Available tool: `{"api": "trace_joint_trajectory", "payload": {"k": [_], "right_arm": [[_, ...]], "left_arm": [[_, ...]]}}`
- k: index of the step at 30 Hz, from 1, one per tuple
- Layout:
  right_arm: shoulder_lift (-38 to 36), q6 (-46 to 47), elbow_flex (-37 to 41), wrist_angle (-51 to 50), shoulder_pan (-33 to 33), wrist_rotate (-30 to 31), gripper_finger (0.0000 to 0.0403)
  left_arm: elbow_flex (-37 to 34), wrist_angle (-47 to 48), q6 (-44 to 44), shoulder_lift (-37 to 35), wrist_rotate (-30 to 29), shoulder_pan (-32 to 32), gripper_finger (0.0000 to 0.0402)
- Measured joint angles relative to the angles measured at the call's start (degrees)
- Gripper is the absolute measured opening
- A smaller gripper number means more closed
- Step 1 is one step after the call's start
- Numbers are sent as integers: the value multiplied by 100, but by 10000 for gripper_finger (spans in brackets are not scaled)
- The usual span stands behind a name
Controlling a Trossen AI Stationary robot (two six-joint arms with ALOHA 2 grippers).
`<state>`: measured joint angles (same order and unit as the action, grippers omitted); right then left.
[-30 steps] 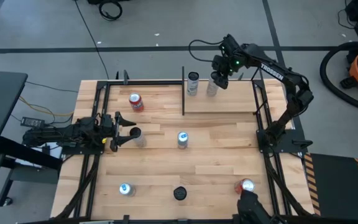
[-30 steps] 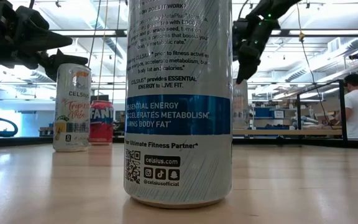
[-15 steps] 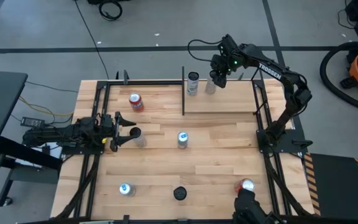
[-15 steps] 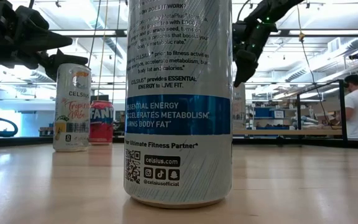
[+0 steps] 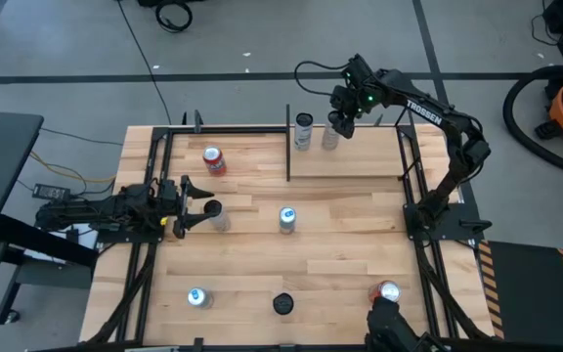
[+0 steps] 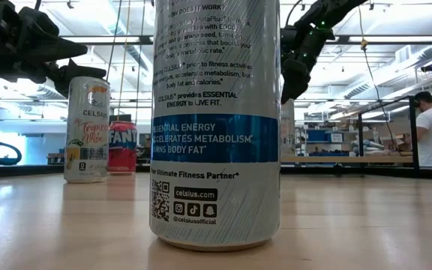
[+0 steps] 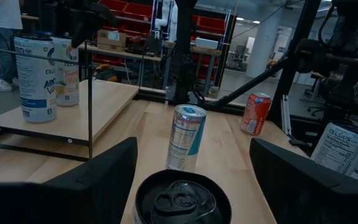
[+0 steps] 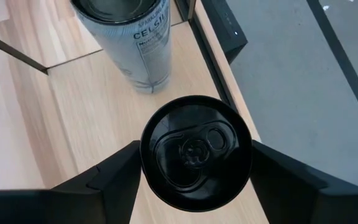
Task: Place canned beverage on shelf
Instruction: Put the white yellow top soda can on the shelf
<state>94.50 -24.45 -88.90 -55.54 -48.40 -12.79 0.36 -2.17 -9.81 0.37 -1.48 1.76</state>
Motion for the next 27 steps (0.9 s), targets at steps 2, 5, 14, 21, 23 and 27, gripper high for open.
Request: {"api": "trace_joint_trajectory", "payload": {"k": [2, 5, 14, 21, 23, 27], "right_arm": [[2, -42, 2, 3, 0, -22, 286], [2, -75, 4, -14, -4, -28, 293], [9, -173, 4, -84, -13, -66, 302], [9, -164, 4, -80, -15, -58, 320], [9, -168, 4, -80, -15, -58, 329], [7, -251, 4, -22, -15, -56, 344]], "left_arm": [[0, 0, 3, 2, 0, 0, 314], [0, 0, 3, 1, 0, 0, 314], [0, 7, 5, 1, 0, 0, 314], [0, 9, 7, 1, 0, 0, 314], [0, 11, 7, 0, 0, 0, 314], [0, 11, 5, 0, 2, 0, 314]]}}
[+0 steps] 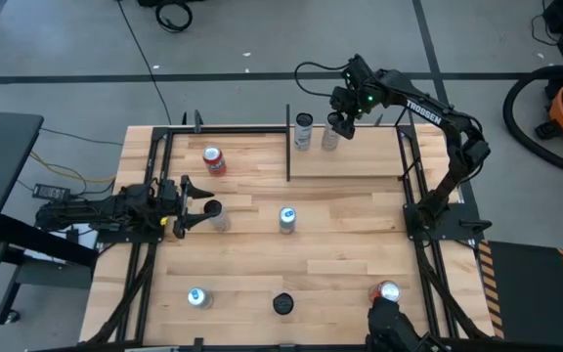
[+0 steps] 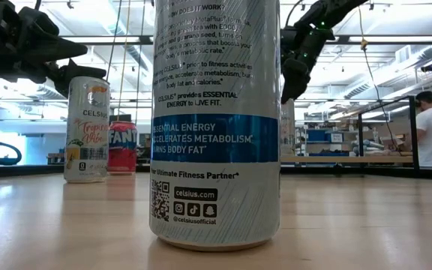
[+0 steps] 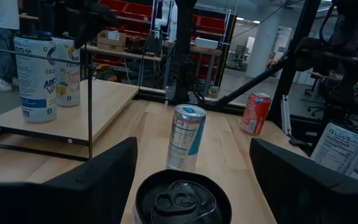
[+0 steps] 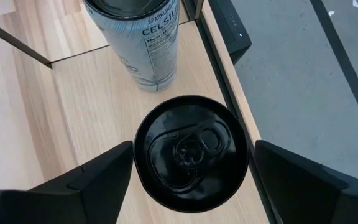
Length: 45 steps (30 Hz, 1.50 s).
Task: Place canned beverage on shelf
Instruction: Put the white yellow top soda can on the shelf, then put the right blue soda can on the shelf
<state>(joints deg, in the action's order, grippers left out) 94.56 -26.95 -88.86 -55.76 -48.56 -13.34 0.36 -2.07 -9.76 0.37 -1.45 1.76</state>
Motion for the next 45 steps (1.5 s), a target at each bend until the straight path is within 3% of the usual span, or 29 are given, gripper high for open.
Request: {"api": "trace_joint_trajectory", "payload": {"k": [14, 19, 29, 45], "right_arm": [[-7, 476, -808, -328, 29, -50, 355], [-13, 794, -953, -566, 186, -552, 355], [-14, 1135, -955, -492, 1286, -2190, 355], [-13, 2412, -960, 258, 2711, -2039, 355]], "left_arm": [[0, 7, -4, 0, 0, 0, 314], [0, 7, -9, 1, 0, 0, 314], [0, -2, -13, 0, 0, 0, 314], [0, -11, -4, 0, -2, 1, 314]]}}
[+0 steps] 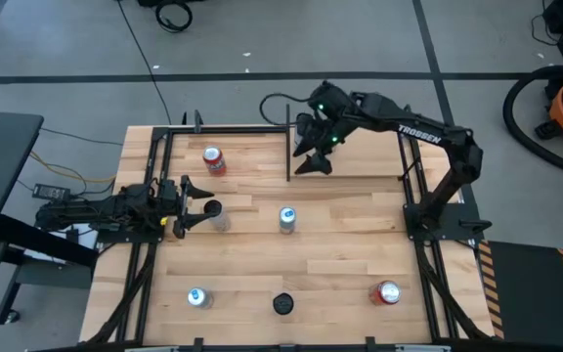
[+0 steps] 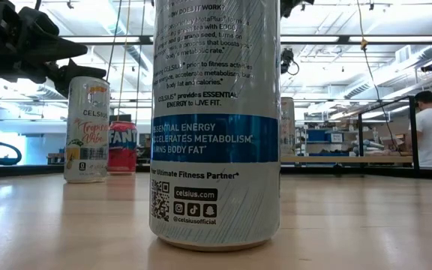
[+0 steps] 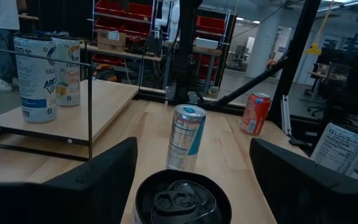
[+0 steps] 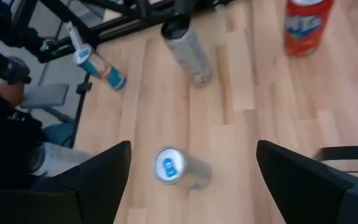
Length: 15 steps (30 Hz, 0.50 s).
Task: Place canned beverage on shelf
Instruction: Put the right blue soda can on the shelf
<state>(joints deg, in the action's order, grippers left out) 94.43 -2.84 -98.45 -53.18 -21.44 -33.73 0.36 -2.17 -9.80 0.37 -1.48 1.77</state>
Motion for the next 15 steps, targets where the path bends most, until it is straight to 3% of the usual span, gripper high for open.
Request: {"api": "trace_joint_trajectory", "payload": {"k": [9, 15], "right_arm": [[-1, 26, 43, -47, 1011, 1306, 354], [-2, -213, 507, 114, 1553, 1954, 354]], "left_arm": [[0, -2, 1, 1, 0, 0, 314], [0, -4, 3, 0, 0, -1, 314]]}}
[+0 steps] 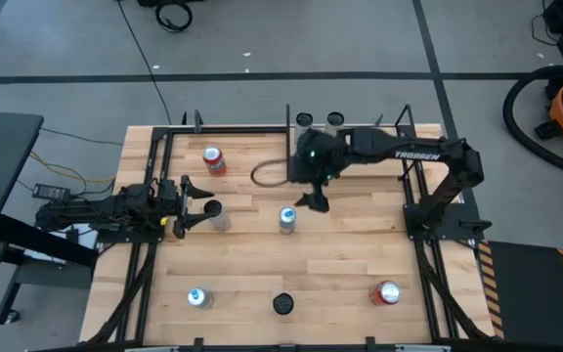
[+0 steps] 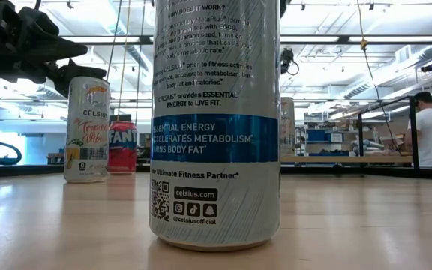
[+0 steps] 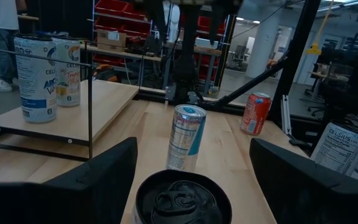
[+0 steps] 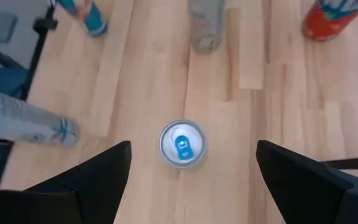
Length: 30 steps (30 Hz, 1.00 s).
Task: Place canned beverage on shelf
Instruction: Put the right blue soda can on the shelf
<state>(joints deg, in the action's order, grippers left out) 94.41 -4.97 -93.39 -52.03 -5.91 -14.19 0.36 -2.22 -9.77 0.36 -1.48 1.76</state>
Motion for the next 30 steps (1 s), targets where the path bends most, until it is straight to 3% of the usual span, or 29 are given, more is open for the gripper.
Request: {"api": "trace_joint_trajectory", "payload": {"k": [10, 30], "right_arm": [[0, -11, 1091, 1280, 430, 675, 354], [0, 44, 2435, 3113, 618, 906, 354]], "left_arm": [[0, 5, 3, 1, 0, 1, 314], [0, 17, -6, 0, 2, 1, 314]]}}
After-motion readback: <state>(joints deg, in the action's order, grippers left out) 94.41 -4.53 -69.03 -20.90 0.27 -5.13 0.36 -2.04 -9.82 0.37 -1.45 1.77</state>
